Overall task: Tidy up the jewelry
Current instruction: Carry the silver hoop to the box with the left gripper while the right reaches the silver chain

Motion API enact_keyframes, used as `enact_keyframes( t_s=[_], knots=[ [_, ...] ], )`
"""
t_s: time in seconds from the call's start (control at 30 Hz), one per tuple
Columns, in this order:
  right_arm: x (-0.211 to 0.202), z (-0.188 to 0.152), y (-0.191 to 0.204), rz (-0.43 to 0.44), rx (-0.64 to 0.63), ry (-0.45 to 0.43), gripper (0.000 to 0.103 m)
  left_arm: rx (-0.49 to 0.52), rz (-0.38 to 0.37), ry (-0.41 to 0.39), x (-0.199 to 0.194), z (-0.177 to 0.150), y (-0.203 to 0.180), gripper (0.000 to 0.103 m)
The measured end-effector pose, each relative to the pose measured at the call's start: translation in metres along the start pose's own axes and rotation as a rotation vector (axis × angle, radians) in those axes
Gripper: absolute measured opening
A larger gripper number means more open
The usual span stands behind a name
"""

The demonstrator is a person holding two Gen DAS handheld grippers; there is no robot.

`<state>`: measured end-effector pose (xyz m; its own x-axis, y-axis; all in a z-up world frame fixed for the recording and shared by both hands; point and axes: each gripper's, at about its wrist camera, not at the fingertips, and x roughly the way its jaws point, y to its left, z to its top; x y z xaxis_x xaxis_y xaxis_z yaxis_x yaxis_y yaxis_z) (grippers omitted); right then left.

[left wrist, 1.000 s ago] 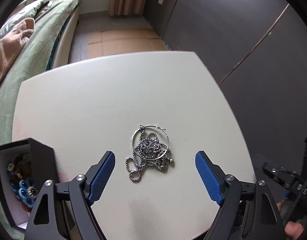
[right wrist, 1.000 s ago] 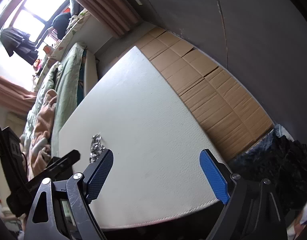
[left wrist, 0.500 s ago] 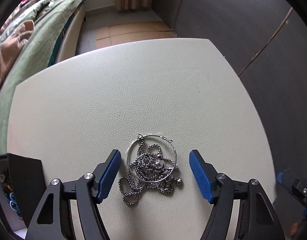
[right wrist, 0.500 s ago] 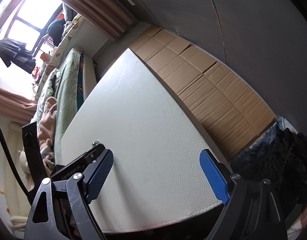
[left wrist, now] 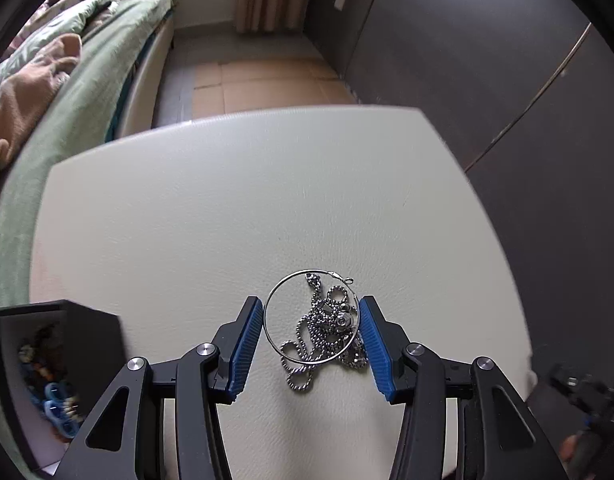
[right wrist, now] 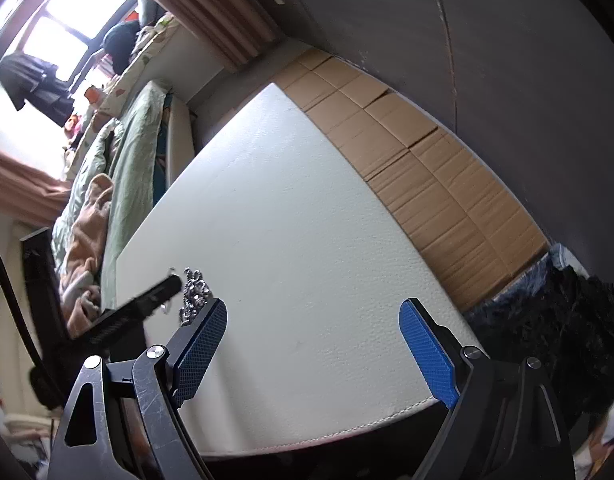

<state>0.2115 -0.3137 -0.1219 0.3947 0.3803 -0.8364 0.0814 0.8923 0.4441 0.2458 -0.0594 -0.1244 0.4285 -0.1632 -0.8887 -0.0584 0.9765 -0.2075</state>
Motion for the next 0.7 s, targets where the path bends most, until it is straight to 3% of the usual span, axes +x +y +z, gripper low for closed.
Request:
enact_keyframes(
  t_s=[0.3,0.7],
  knots=[
    [0.007,-0.002,0.033,0.022,-0.128,0.011,0.089,-0.04,-0.056,-0.08,-0.051,-0.011,0.027,0.051],
    [0.035,0.002,0.088,0.014,-0.318,0.056,0.089,-0.062,-0.06,-0.202,-0.11,-0.029,0.059,0.051]
  ],
)
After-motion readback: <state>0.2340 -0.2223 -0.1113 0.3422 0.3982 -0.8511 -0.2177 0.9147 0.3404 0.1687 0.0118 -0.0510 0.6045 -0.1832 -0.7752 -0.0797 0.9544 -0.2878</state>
